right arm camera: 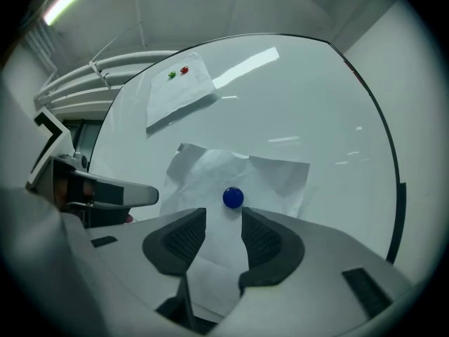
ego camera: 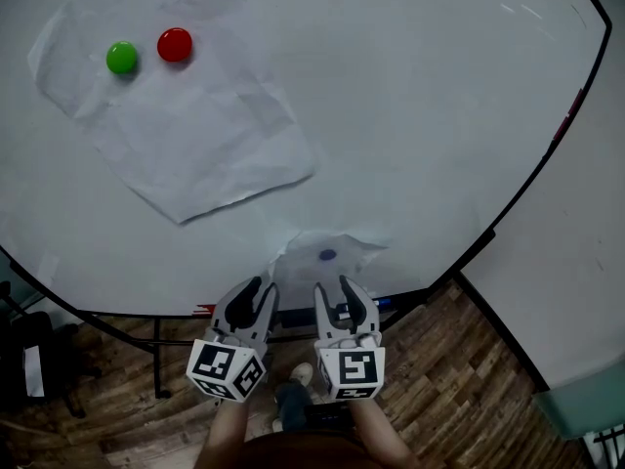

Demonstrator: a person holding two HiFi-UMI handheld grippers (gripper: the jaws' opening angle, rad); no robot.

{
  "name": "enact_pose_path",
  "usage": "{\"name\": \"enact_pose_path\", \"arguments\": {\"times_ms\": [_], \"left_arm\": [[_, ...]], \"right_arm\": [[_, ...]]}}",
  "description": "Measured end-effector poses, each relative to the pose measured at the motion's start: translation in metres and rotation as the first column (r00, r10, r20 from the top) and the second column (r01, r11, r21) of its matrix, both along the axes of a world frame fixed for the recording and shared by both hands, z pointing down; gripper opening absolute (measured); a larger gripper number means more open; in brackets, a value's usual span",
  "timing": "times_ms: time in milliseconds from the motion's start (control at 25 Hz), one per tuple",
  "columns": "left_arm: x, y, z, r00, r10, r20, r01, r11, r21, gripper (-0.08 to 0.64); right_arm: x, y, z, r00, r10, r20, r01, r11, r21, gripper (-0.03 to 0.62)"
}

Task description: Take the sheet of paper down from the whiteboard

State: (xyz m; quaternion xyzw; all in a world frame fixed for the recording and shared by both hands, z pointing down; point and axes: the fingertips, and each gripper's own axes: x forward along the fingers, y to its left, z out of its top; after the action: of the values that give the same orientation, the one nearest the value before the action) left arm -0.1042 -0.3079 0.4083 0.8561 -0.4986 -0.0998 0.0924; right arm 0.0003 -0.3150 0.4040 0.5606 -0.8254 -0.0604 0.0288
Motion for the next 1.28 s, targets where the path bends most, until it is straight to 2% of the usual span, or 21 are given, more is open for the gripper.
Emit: {"name": "enact_pose_path", "arguments": {"times_ms": [360,640,760,880,1000,1120,1280], "left_arm": [[0.011,-0.018,-0.005,0.999,0.039,-0.016,-0.039,0.999,-0.004,0.124],[0.008,-0.030,-0.011,0.999,0.028,-0.023,-0.028,1.000,-0.003,0.122],[0.007,-0.033,-0.010,0.999,0.035,-0.027,-0.035,0.999,0.000,0.103],[0.006,-0.034,-0.010,0.998,0.053,-0.030,-0.053,0.999,-0.001,0.067],[0.009,-0.035,-0.012,0.997,0.067,-0.041,-0.068,0.998,-0.006,0.036],[0.009,-0.037,-0.009,0.997,0.065,-0.038,-0.066,0.998,-0.016,0.026],[0.007,-0.038,-0.008,0.994,0.072,-0.080,-0.074,0.997,-0.030,0.025]], "right_arm": [[-0.003,-0.020,-0.016,1.000,0.010,-0.008,-0.010,0.998,0.054,0.160],[-0.008,-0.036,-0.018,0.998,0.035,-0.043,-0.031,0.996,0.090,0.158],[-0.009,-0.041,-0.022,0.998,0.055,-0.040,-0.050,0.990,0.131,0.155],[-0.007,-0.042,-0.019,0.992,0.091,-0.090,-0.079,0.988,0.132,0.126],[-0.006,-0.043,-0.020,0.986,0.112,-0.120,-0.093,0.984,0.150,0.135],[-0.007,-0.043,-0.021,0.985,0.108,-0.137,-0.087,0.984,0.152,0.135],[-0.007,-0.043,-0.021,0.987,0.090,-0.137,-0.069,0.986,0.152,0.135]]}}
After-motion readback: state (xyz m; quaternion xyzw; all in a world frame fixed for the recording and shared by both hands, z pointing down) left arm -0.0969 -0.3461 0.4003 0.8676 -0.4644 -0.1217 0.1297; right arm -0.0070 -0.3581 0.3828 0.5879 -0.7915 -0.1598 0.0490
